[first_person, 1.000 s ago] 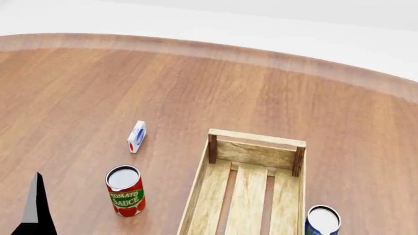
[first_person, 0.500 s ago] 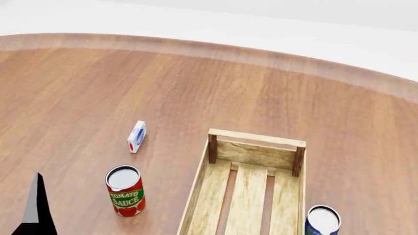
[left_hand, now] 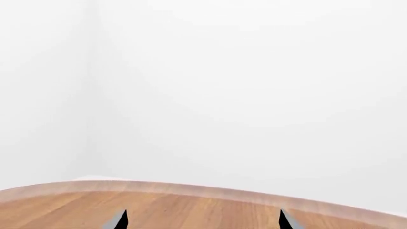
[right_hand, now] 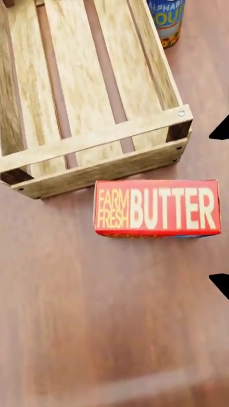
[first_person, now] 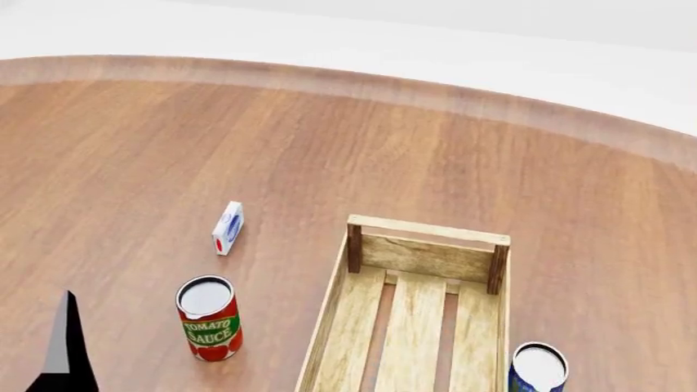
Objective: Pick up the butter and put it in the tray.
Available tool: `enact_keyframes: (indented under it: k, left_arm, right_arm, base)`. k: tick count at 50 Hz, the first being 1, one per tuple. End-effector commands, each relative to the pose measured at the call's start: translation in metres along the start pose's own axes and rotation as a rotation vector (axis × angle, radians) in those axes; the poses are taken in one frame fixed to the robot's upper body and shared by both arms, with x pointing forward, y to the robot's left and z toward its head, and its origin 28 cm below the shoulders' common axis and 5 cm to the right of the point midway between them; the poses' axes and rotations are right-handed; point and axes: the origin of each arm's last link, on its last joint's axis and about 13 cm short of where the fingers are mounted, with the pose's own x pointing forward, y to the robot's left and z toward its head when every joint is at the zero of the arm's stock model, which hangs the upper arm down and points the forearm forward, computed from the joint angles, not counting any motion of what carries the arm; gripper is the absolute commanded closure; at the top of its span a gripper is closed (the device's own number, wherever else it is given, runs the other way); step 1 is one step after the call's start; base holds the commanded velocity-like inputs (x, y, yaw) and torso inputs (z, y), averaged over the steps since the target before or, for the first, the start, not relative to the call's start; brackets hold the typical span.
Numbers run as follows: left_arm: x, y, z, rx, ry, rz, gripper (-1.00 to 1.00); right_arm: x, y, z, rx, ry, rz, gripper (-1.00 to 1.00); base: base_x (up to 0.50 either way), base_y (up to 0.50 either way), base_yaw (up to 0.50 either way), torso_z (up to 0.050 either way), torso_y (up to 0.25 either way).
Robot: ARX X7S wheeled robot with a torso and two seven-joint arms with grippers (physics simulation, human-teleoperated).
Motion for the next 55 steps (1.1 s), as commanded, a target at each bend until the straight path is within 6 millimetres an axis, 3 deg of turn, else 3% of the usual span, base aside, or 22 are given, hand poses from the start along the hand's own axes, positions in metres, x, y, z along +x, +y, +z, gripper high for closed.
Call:
enact_keyframes:
  k: [1,21,32,40,55]
  left_arm:
    - [0.000,-0.001,-0.001,0.004,0.003,-0.004,-1.00]
    - [0.001,0.001,0.000,0.006,-0.002,0.005,-1.00]
    - [0.003,0.004,0.001,0.003,-0.003,0.023,-1.00]
    - [0.002,0.003,-0.001,0.004,0.000,0.017,-1.00]
    - [0.001,0.002,-0.001,0.004,0.001,0.015,-1.00]
  right_arm:
    - [0.001,-0.017,0.012,-0.094,0.061,0.001,-1.00]
    - [0.030,-0.003,0.009,-0.084,-0.089,0.088,-1.00]
    - [0.044,0.012,-0.017,-0.024,-0.048,0.123,-1.00]
    - [0.046,0.017,-0.028,0.013,-0.025,0.124,-1.00]
    - [0.041,0.013,-0.026,0.018,-0.031,0.104,-1.00]
  base:
    - [0.00,0.00,0.00,0.000,0.000]
    - [0.00,0.00,0.00,0.000,0.000]
    - [0.00,0.00,0.00,0.000,0.000]
    - [0.00,0.00,0.00,0.000,0.000]
    - [0.00,0.00,0.00,0.000,0.000]
